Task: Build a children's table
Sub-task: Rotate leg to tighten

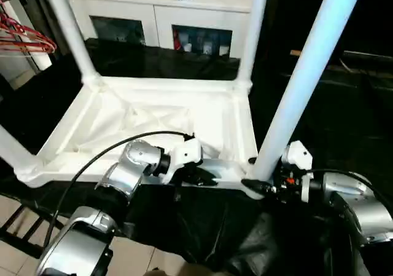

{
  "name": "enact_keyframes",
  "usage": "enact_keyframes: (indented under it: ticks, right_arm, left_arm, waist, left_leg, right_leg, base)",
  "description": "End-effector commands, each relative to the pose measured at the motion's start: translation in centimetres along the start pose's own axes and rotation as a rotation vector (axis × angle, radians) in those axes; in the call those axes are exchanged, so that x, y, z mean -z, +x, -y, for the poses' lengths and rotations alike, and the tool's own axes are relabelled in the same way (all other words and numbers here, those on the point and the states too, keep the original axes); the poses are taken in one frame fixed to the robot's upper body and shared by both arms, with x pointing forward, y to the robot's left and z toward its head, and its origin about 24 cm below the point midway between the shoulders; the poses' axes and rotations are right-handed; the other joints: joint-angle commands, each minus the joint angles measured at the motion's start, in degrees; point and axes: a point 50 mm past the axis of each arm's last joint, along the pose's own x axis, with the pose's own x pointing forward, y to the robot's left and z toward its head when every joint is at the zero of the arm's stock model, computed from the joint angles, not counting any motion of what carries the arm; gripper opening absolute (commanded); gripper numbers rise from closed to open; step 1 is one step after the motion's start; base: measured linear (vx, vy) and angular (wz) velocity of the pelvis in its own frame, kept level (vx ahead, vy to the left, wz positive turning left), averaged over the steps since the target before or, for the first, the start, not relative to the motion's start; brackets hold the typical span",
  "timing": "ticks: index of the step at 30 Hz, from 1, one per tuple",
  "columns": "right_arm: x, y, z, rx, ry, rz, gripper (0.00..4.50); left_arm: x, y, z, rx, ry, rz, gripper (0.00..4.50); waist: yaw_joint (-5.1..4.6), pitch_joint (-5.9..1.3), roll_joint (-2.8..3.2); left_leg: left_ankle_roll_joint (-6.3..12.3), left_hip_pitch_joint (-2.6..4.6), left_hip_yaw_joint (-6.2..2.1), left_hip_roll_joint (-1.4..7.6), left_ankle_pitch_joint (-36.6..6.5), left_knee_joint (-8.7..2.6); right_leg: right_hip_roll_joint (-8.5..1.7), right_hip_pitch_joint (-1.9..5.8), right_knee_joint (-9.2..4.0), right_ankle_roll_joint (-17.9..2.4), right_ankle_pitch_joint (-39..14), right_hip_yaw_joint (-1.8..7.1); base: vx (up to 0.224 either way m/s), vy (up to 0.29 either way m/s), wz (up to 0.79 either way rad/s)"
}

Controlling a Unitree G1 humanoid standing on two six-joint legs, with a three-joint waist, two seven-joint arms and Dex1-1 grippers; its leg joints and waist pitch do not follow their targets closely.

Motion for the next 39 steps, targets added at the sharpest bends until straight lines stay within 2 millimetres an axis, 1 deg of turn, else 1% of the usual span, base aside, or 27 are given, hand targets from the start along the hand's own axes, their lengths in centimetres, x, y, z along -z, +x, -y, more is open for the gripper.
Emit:
enact_keyframes:
  ticks: [1,3,5,6,7,8,11,13,18,21,22,23,24,25,26,28,29,30,31,32,33,34,35,36,38,39]
  right_arm:
    - [1.0,1.5,-1.9,-0.179,0.023,-0.056,3.14]
    - [1.1,1.4,-2.0,-0.206,0.014,-0.076,3.14]
    - [1.0,1.3,-2.0,-0.216,0.0,-0.088,2.88]
    - [1.0,1.4,-2.0,-0.216,-0.001,-0.088,2.88]
    - [1.0,1.4,-1.9,-0.217,-0.002,-0.089,2.77]
    - [0.9,1.4,-1.9,-0.218,-0.001,-0.088,2.64]
    - [0.8,1.6,-1.9,-0.215,0.006,-0.076,2.51]
    - [0.8,1.6,-2.0,-0.219,0.009,-0.073,2.48]
    - [0.9,1.7,-2.1,-0.214,0.016,-0.065,2.46]
    - [1.0,2.1,-1.7,-0.132,0.069,-0.027,2.46]
    - [1.1,2.7,-0.9,-0.022,0.114,0.002,2.46]
    - [1.1,2.8,-0.7,-0.004,0.12,0.005,2.45]
    - [1.2,3.2,-0.4,0.047,0.135,0.014,2.44]
    - [1.4,3.5,-0.2,0.086,0.156,0.009,2.43]
    - [1.5,3.8,0.0,0.122,0.166,0.013,2.43]
    - [1.8,4.6,0.0,0.168,0.182,0.006,2.41]
    - [1.8,4.6,0.0,0.168,0.182,0.006,2.4]
    - [2.2,5.9,0.0,0.237,0.199,-0.015,2.38]
    - [2.3,6.2,0.0,0.252,0.203,-0.02,2.35]
    - [2.4,6.4,0.0,0.266,0.206,-0.025,2.35]
    - [2.6,7.2,0.0,0.31,0.215,-0.044,2.31]
    - [2.7,7.4,0.1,0.332,0.218,-0.053,2.31]
    - [2.8,7.9,0.2,0.375,0.215,-0.059,2.31]
    - [2.8,8.3,0.5,0.438,0.218,-0.067,2.31]
    - [2.8,9.4,1.1,0.574,0.263,-0.062,2.31]
    - [2.8,9.4,1.1,0.574,0.263,-0.062,2.31]
  left_arm:
    - [-1.8,-0.1,-0.6,-0.014,0.076,0.062,0.0]
    - [-1.7,-0.4,-0.6,-0.004,0.075,0.056,0.0]
    - [-1.7,-0.6,-0.7,-0.001,0.076,0.053,0.0]
    - [-1.7,-0.6,-0.7,-0.001,0.077,0.052,0.0]
    - [-1.7,-0.7,-0.8,-0.001,0.078,0.052,0.0]
    - [-1.7,-0.8,-0.8,-0.002,0.078,0.052,0.0]
    - [-1.7,-0.8,-0.9,-0.006,0.078,0.053,0.0]
    - [-1.7,-0.8,-0.9,-0.005,0.078,0.055,0.0]
    - [-1.6,-0.7,-0.8,-0.007,0.075,0.058,0.0]
    - [-1.6,-0.5,-1.0,-0.049,0.063,0.055,0.0]
    - [-1.6,-0.3,-1.5,-0.114,0.044,0.044,0.0]
    - [-1.7,-0.2,-1.6,-0.127,0.041,0.045,0.0]
    - [-1.8,0.1,-1.9,-0.165,0.033,0.051,0.0]
    - [-2.0,0.3,-2.0,-0.181,0.024,0.059,0.0]
    - [-2.1,0.6,-2.1,-0.198,0.018,0.062,0.0]
    - [-2.4,1.3,-2.3,-0.224,0.011,0.069,0.0]
    - [-2.4,1.3,-2.3,-0.224,0.011,0.069,0.0]
    - [-3.0,2.3,-2.5,-0.261,0.003,0.084,0.0]
    - [-3.1,2.5,-2.5,-0.267,0.001,0.086,0.0]
    - [-3.2,2.7,-2.5,-0.274,0.0,0.088,0.0]
    - [-3.5,3.2,-2.7,-0.302,0.0,0.086,0.0]
    - [-3.6,3.4,-2.7,-0.313,0.001,0.085,0.0]
    - [-3.7,3.7,-2.7,-0.326,0.002,0.08,0.0]
    - [-3.8,4.0,-2.7,-0.337,0.003,0.077,0.0]
    - [-4.2,4.8,-2.7,-0.362,-0.004,0.084,0.0]
    - [-4.2,4.8,-2.7,-0.362,-0.004,0.084,0.0]
  waist:
    - [0.07,-2.94,-0.74]
    - [0.11,-2.93,-0.73]
    - [0.2,-2.96,-0.71]
    - [0.22,-2.98,-0.72]
    - [0.19,-3.05,-0.75]
    - [0.23,-3.11,-0.64]
    - [0.22,-3.15,-0.71]
    - [0.22,-3.14,-0.69]
    - [0.24,-3.21,-0.69]
    - [0.23,-3.21,-0.73]
    - [0.22,-3.1,-0.67]
    - [0.04,-2.87,-0.69]
    - [-0.1,-2.81,-0.83]
    - [-0.28,-2.76,-0.91]
    - [-0.36,-2.75,-0.83]
    - [-0.53,-2.49,-0.86]
    - [-0.59,-2.42,-0.96]
    - [-0.68,-2.44,-0.97]
    - [-0.78,-2.36,-0.86]
    - [-1.03,-2.21,-0.97]
    - [-1.04,-2.27,-0.86]
    - [-1.34,-2.22,-0.95]
    - [-1.54,-2.23,-0.93]
    - [-1.58,-2.26,-0.83]
    - [-2.11,-2.32,-0.72]
    - [-2.33,-2.28,-0.66]
  left_leg:
    - [5.29,0.23,0.0,1.66,-10.6,-3.28]
    - [5.34,0.14,0.0,1.65,-10.3,-3.26]
    - [5.33,0.16,0.0,1.68,-10.1,-3.19]
    - [5.31,0.19,0.0,1.67,-10.0,-3.19]
    - [5.26,0.15,-0.02,1.66,-9.7,-3.15]
    - [5.3,0.15,-0.02,1.67,-9.3,-3.07]
    - [5.62,-0.02,-0.01,1.57,-8.7,-2.92]
    - [5.57,0.01,-0.03,1.61,-9.0,-2.96]
    - [5.59,0.04,-0.01,1.62,-8.7,-2.85]
    - [5.69,0.04,0.0,1.59,-8.5,-2.84]
    - [5.42,0.01,0.0,1.59,-8.7,-2.94]
    - [4.4,0.01,-0.03,1.52,-10.7,-3.25]
    - [3.68,0.04,-0.06,1.51,-11.5,-3.39]
    - [2.49,0.24,-0.09,1.49,-12.9,-3.55]
    - [1.84,0.34,-0.15,1.5,-13.6,-3.66]
    - [1.19,0.26,-0.21,1.39,-14.7,-3.89]
    - [0.9,0.36,-0.23,1.32,-15.7,-4.03]
    - [0.85,0.51,-0.2,1.35,-15.7,-4.04]
    - [0.62,0.52,-0.23,1.32,-15.8,-4.12]
    - [0.14,0.46,-0.34,1.2,-16.4,-4.33]
    - [0.06,0.51,-0.38,1.11,-16.6,-4.32]
    - [-0.17,0.62,-0.37,1.07,-16.8,-4.37]
    - [-0.12,0.5,-0.44,1.04,-17.1,-4.43]
    - [-0.11,0.55,-0.42,1.07,-17.0,-4.39]
    - [-0.63,0.43,-0.49,1.07,-16.6,-4.56]
    - [-0.82,0.53,-0.51,1.02,-17.1,-4.6]
  right_leg:
    - [-2.75,2.54,-3.27,-15.1,-3.6,1.61]
    - [-2.74,2.59,-3.17,-15.2,-3.0,1.57]
    - [-2.78,2.54,-3.13,-15.4,-2.7,1.55]
    - [-2.79,2.54,-3.14,-15.4,-2.7,1.54]
    - [-2.74,2.6,-3.04,-15.4,-2.2,1.52]
    - [-2.74,2.57,-2.92,-15.6,-1.5,1.51]
    - [-2.71,2.64,-2.78,-15.8,-0.3,1.43]
    - [-2.74,2.63,-2.83,-15.8,-0.9,1.41]
    - [-2.71,2.64,-2.72,-16.0,-0.3,1.39]
    - [-2.66,2.65,-2.68,-16.0,-0.1,1.37]
    - [-2.67,2.52,-2.75,-15.9,-1.0,1.36]
    - [-2.77,2.44,-3.16,-15.4,-4.6,1.3]
    - [-2.83,2.46,-3.33,-14.9,-6.8,1.33]
    - [-2.97,2.39,-3.61,-14.2,-9.9,1.41]
    - [-3.03,2.36,-3.78,-13.6,-11.6,1.49]
    - [-3.0,2.28,-4.14,-12.3,-14.2,1.54]
    - [-3.05,2.28,-4.4,-11.4,-16.2,1.56]
    - [-3.04,2.11,-4.5,-11.0,-16.7,1.67]
    - [-3.06,2.03,-4.51,-11.0,-17.0,1.68]
    - [-2.99,2.14,-4.63,-10.3,-18.5,1.61]
    - [-2.99,2.17,-4.74,-9.9,-19.4,1.58]
    - [-2.99,1.99,-4.95,-9.4,-20.7,1.67]
    - [-2.95,2.1,-5.05,-9.0,-21.3,1.66]
    - [-2.97,2.01,-5.07,-9.1,-21.1,1.71]
    - [-2.93,1.87,-4.91,-9.3,-20.1,1.75]
    - [-2.89,1.75,-4.94,-9.5,-20.3,1.7]
  base:
    - [0.0,0.0,0.0]
    - [0.0,0.0,0.0]
    - [0.0,0.0,0.0]
    - [0.0,0.0,0.0]
    - [0.0,0.0,0.0]
    - [0.0,0.0,0.0]
    - [0.0,0.0,0.0]
    - [0.0,0.0,0.0]
    - [0.0,0.0,0.0]
    - [0.0,0.0,0.0]
    - [0.0,0.0,0.0]
    - [0.0,0.0,0.0]
    - [0.0,0.0,0.0]
    - [0.0,0.0,0.0]
    - [0.0,0.0,0.0]
    - [0.0,0.0,0.0]
    - [0.0,0.0,0.0]
    - [0.0,0.0,0.0]
    - [0.0,0.0,0.0]
    - [0.0,0.0,0.0]
    - [0.0,0.0,0.0]
    - [0.0,0.0,0.0]
    - [0.0,0.0,0.0]
    - [0.0,0.0,0.0]
    - [0.0,0.0,0.0]
    - [0.0,0.0,0.0]
